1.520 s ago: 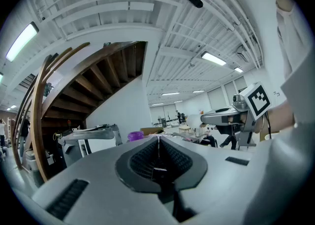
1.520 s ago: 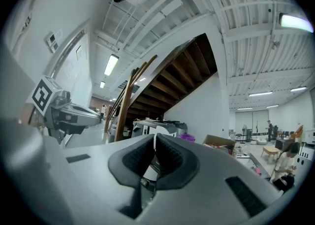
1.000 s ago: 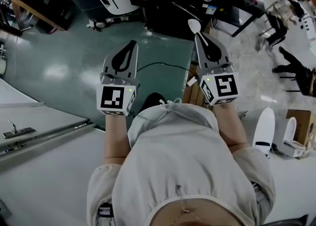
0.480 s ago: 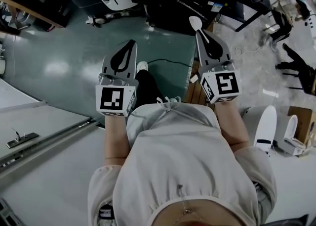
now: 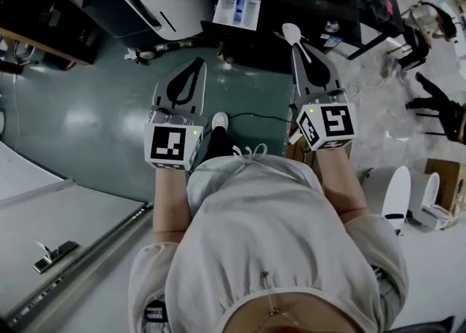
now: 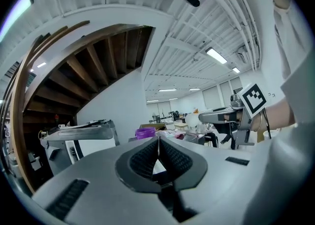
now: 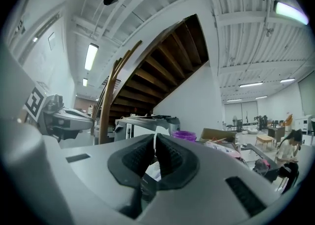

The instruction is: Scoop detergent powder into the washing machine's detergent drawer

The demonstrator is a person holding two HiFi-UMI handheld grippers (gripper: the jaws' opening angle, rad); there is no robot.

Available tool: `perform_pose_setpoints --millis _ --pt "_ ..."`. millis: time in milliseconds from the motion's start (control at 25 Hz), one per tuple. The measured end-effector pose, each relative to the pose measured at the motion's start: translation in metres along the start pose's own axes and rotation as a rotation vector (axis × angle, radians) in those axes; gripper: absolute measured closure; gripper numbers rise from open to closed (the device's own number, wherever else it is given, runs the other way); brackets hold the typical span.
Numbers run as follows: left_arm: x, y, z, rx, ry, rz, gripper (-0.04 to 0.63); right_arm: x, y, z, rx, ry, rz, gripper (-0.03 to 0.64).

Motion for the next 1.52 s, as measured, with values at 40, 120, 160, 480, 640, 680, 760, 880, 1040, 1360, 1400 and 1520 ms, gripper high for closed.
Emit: perform_pose_setpoints --millis 40,120,160,480,640,680,760,880,1040,1360,1400,1520 --pt "0.016 -0.001 0.012 -0.005 -0.011 -0.005 0.568 0.000 0.002 0.017 0.005 -0.013 0.004 0.609" --pt "0.048 -0.002 0.039 -0.012 -0.042 -0.023 0.568 -0.002 0.006 0.049 0.015 -0.039 0.008 0.609" --pt "0.063 -0.003 0.053 -0.015 -0.061 -0.027 0.568 -0.003 0.007 0.065 0.019 -0.055 0.005 0.609" --pt "0.156 -0.010 0.155 -0.030 -0.201 -0.004 0.569 -0.017 0.010 0.173 0.034 -0.191 0.011 0.609" --pt "0.182 -0.010 0.189 -0.038 -0.249 -0.014 0.568 -0.023 0.011 0.210 0.052 -0.221 0.015 0.609" --pt "0.185 -0.009 0.194 -0.037 -0.255 -0.020 0.569 -0.024 0.010 0.217 0.059 -0.220 0.014 0.609" --pt "0.192 -0.011 0.204 -0.011 -0.270 -0.014 0.569 -0.028 0.009 0.230 0.072 -0.218 0.010 0.609" --pt "0.197 -0.017 0.224 0.021 -0.297 -0.003 0.569 -0.039 0.007 0.246 0.091 -0.220 0.001 0.609" --pt "0.200 -0.022 0.250 0.036 -0.314 -0.001 0.569 -0.060 0.005 0.268 0.109 -0.206 0.001 0.609" --pt "0.203 -0.017 0.319 0.055 -0.319 -0.006 0.568 -0.118 0.005 0.321 0.176 -0.157 -0.034 0.607" --pt "0.203 -0.016 0.327 0.057 -0.320 -0.007 0.569 -0.126 0.007 0.328 0.189 -0.148 -0.039 0.607" --pt "0.202 -0.012 0.349 0.058 -0.320 -0.009 0.569 -0.147 0.008 0.346 0.240 -0.112 -0.064 0.607"
Point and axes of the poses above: the fingertips, and each gripper's own axes: z forward along the fingers, x to its left, y out of its top, the point moved 6 cm from there along -z, backward along the fingers, and after that the axes turned 2 degrees about x, right-handed, at the moved point
